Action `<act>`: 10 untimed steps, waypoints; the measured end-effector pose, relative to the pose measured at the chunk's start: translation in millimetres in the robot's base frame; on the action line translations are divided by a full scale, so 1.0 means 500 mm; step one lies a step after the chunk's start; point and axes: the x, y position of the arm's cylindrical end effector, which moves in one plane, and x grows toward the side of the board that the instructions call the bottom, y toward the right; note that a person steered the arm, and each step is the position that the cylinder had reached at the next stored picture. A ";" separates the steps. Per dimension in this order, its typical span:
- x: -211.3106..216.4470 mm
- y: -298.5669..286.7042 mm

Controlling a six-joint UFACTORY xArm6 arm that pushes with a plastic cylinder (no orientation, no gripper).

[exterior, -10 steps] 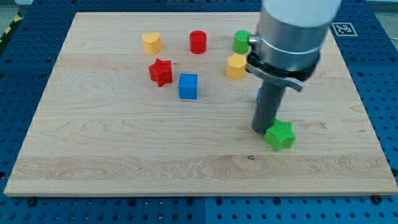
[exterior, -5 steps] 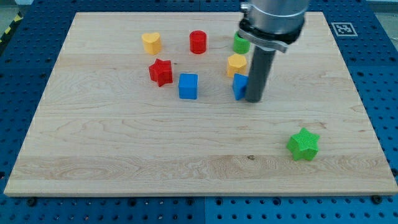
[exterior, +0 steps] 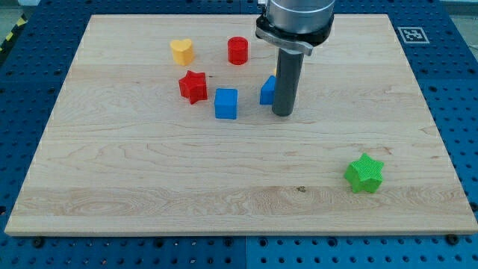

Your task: Slide the triangle to the left of the hexagon

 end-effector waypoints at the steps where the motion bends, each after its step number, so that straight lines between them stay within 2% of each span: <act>1: -0.024 0.001; 4: -0.079 -0.020; 5: -0.047 -0.024; 6: -0.050 -0.033; 10: -0.116 -0.079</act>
